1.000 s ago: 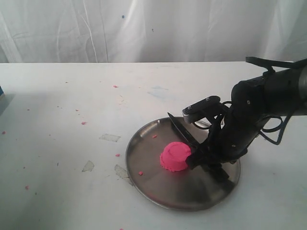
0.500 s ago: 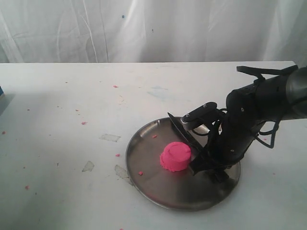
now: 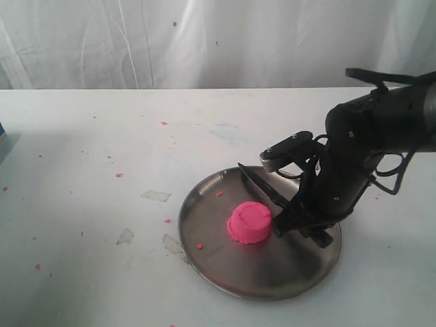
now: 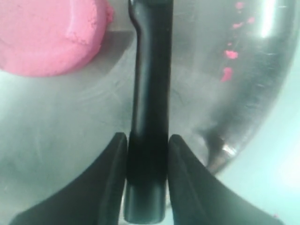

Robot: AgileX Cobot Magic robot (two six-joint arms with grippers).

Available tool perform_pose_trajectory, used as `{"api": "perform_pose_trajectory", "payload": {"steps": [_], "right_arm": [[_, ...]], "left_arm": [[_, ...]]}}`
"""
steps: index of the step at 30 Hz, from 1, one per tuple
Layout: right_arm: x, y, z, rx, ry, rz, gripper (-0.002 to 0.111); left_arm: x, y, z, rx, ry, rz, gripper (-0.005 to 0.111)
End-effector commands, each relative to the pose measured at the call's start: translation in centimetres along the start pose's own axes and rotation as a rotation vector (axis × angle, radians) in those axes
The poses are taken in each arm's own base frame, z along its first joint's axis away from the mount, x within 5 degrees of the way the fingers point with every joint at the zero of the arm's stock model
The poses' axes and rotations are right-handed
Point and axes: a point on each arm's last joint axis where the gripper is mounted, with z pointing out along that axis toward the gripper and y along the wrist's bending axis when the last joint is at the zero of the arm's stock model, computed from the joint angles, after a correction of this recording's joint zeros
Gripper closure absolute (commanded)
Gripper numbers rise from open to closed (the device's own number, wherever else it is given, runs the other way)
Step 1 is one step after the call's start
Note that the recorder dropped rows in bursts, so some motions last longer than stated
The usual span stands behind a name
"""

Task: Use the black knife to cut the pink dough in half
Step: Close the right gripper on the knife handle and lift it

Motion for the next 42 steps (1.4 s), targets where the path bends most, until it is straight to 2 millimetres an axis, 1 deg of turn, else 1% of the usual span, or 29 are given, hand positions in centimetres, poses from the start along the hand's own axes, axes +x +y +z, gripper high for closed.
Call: {"api": "perform_pose_trajectory", "payload": {"steps": [1, 3, 6, 8, 12, 18, 23, 30, 35, 40, 42], "right_arm": [[0.7, -0.7, -3.0, 0.045, 0.016, -0.038, 0.107], [1.4, -0.8, -4.1, 0.054, 0.056, -0.042, 0.107], [2.5, -0.7, -4.8, 0.05, 0.121, -0.036, 0.107], [3.2, -0.5, -4.6, 0.034, 0.135, -0.022, 0.107], [4.4, 0.0, -3.2, 0.003, 0.157, -0.005, 0.107], [4.0, 0.0, -2.9, 0.002, 0.091, 0.0, 0.107], [4.4, 0.1, -2.3, -0.005, 0.137, -0.013, 0.106], [4.7, 0.4, -0.6, -0.031, 0.205, 0.003, 0.092], [4.8, 0.4, -0.4, -0.032, 0.219, 0.003, 0.086], [4.8, 0.4, -0.4, -0.032, 0.219, 0.003, 0.071], [4.8, 0.4, -0.4, -0.032, 0.219, 0.003, 0.067]], "left_arm": [[0.1, -0.1, 0.0, 0.009, -0.001, -0.002, 0.107], [0.1, -0.1, 0.0, 0.009, -0.001, -0.002, 0.107], [0.1, -0.1, 0.0, 0.009, -0.001, -0.002, 0.107], [0.1, -0.1, 0.0, 0.009, -0.001, -0.002, 0.107], [0.1, -0.1, 0.0, 0.009, -0.001, -0.002, 0.107], [0.1, -0.1, 0.0, 0.009, -0.001, -0.002, 0.107], [0.1, -0.1, 0.0, 0.009, -0.001, -0.002, 0.107], [0.1, -0.1, 0.0, 0.009, -0.001, -0.002, 0.107], [0.1, -0.1, 0.0, 0.009, -0.001, -0.002, 0.107], [0.1, -0.1, 0.0, 0.009, -0.001, -0.002, 0.107], [0.1, -0.1, 0.0, 0.009, -0.001, -0.002, 0.107]]}}
